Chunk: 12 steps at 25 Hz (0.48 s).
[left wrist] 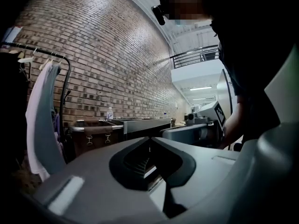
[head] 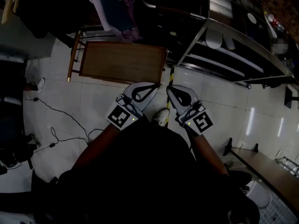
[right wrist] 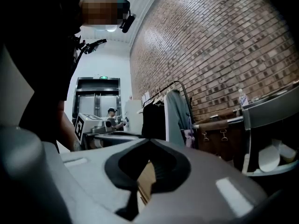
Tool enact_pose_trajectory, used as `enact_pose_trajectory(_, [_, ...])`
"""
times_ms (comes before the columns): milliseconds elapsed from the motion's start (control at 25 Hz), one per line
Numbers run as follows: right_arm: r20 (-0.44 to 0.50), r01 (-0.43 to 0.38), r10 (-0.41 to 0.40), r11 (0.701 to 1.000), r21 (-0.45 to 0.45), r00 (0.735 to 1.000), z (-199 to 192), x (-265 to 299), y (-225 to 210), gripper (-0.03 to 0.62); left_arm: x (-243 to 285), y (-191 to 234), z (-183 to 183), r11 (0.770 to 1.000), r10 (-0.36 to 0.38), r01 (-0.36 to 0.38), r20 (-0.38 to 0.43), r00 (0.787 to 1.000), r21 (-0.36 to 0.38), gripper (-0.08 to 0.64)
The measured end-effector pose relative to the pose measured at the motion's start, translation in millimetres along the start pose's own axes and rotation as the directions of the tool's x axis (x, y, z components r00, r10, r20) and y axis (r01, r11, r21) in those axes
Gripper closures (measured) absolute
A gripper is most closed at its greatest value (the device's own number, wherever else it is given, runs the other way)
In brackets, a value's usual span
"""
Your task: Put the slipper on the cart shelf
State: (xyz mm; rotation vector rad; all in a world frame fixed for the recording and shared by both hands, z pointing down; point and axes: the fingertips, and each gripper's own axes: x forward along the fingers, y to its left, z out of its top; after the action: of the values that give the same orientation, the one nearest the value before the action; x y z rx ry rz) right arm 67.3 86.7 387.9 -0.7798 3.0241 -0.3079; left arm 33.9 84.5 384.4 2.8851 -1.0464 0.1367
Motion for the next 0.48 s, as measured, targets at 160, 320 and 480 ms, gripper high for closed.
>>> enact_pose_trajectory(160, [-0.047, 0.007, -0.006, 1.0, 0.009, 0.999, -8.3, 22.6, 1.8, 0.591, -15.0, 14.2, -3.8, 1.0, -0.001, 0.001, -0.012, 1.0, 0.002, 0.552])
enact_pose_trajectory(320, [-0.074, 0.004, -0.004, 1.0, -0.006, 0.997, -12.8, 52.7, 15.0, 0.591, -35.2, 32.3, -3.9, 0.999, -0.033, 0.033, 0.005, 0.999, 0.001, 0.552])
enact_pose_trajectory(480, [-0.063, 0.017, -0.018, 1.0, -0.021, 0.998, -6.1, 86.9, 33.0, 0.591, -56.0, 57.7, -3.2, 0.997, -0.074, 0.074, 0.015, 0.997, -0.003, 0.552])
